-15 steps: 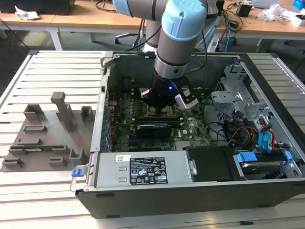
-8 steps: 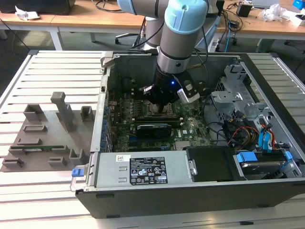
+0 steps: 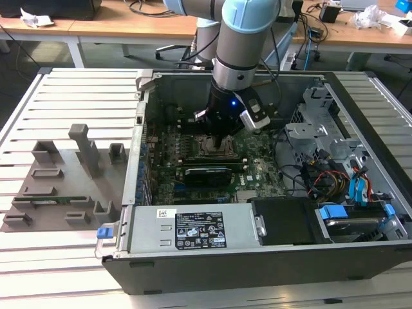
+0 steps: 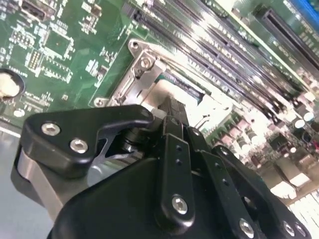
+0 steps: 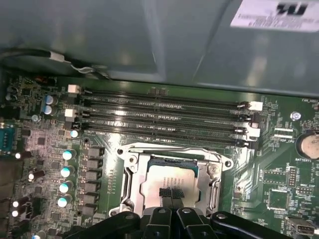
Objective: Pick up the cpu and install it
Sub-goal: 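Install the second cpu locking lever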
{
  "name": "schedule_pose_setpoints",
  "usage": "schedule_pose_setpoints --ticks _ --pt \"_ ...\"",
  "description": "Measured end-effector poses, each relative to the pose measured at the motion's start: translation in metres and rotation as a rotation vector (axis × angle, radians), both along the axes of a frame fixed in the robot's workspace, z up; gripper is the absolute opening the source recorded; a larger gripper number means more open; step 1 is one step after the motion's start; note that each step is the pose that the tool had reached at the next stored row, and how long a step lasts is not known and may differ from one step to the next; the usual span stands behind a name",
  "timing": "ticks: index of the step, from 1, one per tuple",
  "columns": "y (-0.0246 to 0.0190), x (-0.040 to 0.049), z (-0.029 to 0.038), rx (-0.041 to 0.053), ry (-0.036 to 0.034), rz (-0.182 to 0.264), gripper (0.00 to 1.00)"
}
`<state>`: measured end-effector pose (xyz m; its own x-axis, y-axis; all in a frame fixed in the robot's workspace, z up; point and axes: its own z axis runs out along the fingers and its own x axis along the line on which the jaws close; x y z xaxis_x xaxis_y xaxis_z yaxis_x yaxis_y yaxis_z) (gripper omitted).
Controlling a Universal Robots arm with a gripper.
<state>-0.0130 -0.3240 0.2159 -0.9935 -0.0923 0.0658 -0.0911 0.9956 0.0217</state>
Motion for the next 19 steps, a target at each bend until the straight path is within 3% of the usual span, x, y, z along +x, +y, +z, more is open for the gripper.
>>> schedule_pose_setpoints --ticks 6,8,10,13,16,19 --pt "0.0003 0.0 0.0199 -0.0001 -0.0001 0.0 0.11" --pt "0.0003 0.0 0.0347 -0.0003 -0.0001 0.0 0.11" --pt "0.0003 0.0 0.0425 -0.0004 -0.0002 0.0 0.11" --pt "0.0003 0.0 0.0624 -0.001 -0.0001 0.0 0.11" --pt "0.0003 0.0 0.0779 -0.0011 -0.0001 0.0 0.11" --pt "0.0003 0.0 0.0856 -0.0011 -0.0001 0.0 0.11"
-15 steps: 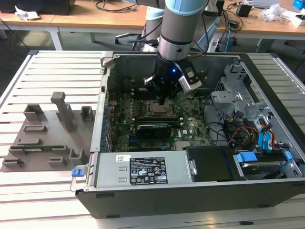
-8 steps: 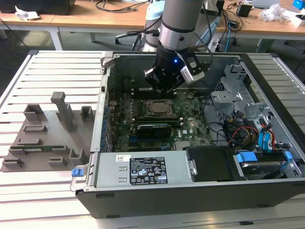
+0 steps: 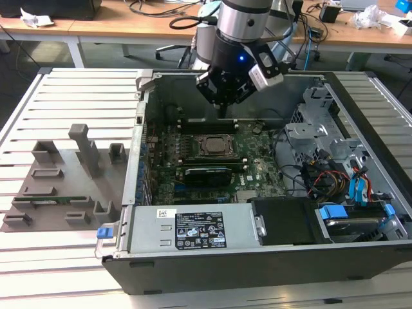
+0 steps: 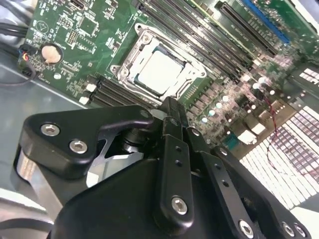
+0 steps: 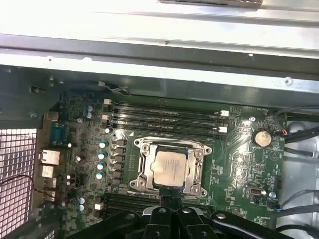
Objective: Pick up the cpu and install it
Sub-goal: 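Install the second cpu locking lever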
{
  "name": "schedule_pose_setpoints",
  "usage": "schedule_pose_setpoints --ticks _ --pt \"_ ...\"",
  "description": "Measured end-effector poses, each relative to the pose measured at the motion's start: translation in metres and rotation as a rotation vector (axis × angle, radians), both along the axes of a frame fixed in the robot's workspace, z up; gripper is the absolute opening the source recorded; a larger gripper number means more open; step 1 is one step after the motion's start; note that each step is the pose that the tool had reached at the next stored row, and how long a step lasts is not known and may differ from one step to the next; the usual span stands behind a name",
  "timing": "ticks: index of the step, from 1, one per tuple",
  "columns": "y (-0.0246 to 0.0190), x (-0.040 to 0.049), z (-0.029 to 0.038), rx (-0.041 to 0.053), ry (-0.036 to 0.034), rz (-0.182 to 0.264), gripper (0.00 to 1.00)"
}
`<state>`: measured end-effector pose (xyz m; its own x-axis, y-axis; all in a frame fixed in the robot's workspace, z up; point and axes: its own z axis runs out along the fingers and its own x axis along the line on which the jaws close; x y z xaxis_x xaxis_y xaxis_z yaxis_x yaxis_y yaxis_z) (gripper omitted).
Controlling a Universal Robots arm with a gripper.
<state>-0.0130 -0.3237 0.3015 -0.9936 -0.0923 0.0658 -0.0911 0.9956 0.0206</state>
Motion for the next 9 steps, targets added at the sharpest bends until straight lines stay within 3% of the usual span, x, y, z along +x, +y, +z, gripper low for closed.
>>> schedule_pose_setpoints --ticks 9 --pt "0.0 0.0 0.0016 0.0 0.0001 0.0 0.11"
